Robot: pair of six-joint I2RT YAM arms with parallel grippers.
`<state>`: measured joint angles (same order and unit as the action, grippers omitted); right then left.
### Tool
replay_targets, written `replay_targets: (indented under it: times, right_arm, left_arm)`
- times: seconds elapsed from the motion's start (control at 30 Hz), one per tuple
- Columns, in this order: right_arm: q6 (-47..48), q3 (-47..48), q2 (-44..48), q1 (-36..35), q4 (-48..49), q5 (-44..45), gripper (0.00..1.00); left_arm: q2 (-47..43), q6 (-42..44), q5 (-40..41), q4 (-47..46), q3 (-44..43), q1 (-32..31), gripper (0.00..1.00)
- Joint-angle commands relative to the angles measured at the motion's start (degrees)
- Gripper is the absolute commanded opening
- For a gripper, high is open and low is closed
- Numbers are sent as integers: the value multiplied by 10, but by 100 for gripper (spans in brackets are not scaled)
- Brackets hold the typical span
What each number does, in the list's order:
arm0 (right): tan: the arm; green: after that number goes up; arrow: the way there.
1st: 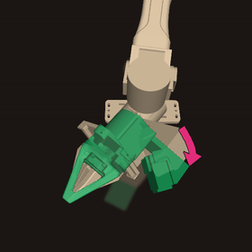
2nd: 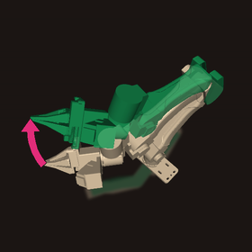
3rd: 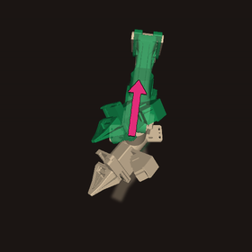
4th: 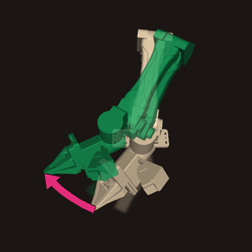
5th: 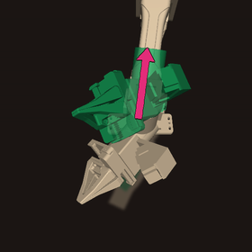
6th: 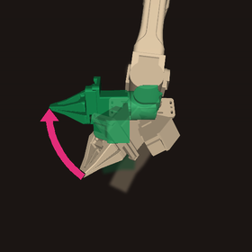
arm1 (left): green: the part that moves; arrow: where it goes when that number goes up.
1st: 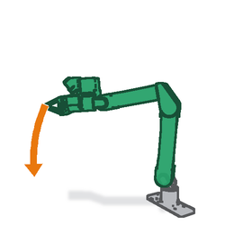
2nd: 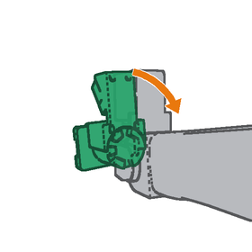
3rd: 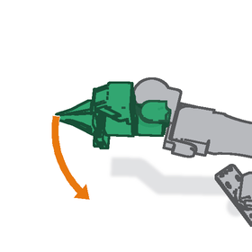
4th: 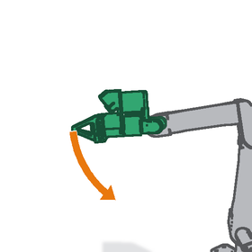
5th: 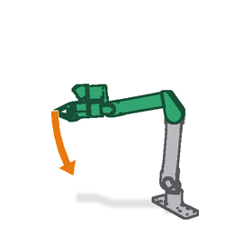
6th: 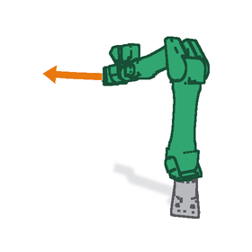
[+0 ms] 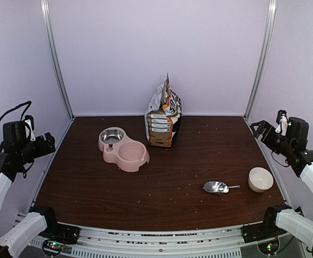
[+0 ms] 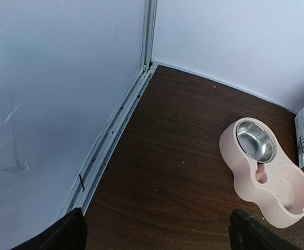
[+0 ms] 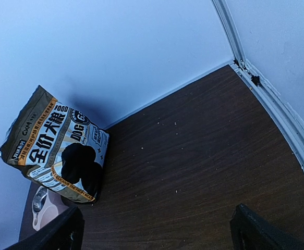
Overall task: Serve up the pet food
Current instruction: Move the pet food bag to the center of the board.
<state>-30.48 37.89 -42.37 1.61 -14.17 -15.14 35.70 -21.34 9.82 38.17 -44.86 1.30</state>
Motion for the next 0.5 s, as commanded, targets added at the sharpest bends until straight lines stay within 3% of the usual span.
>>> replay_targets:
  times: [0.0, 0.17, 0.27, 0.33, 0.47]
  right_arm:
    - [-34, -16, -1, 14, 28, -60, 100]
    - [-9, 9, -25, 13, 19, -85, 100]
    - [-4, 30, -31, -7, 0, -73, 100]
    - [4, 55, -35, -49, -26, -16, 100]
    - [10, 114, -73, -178, -75, 120, 98]
  left_arm:
    - [-7, 21, -2, -21, -11, 2, 98]
    - [4, 44, 8, -43, -12, 2, 98]
    - [37, 88, -70, -68, -24, 2, 98]
    - [76, 88, -111, -85, -40, -4, 98]
    - [163, 132, -96, -114, -98, -111, 98]
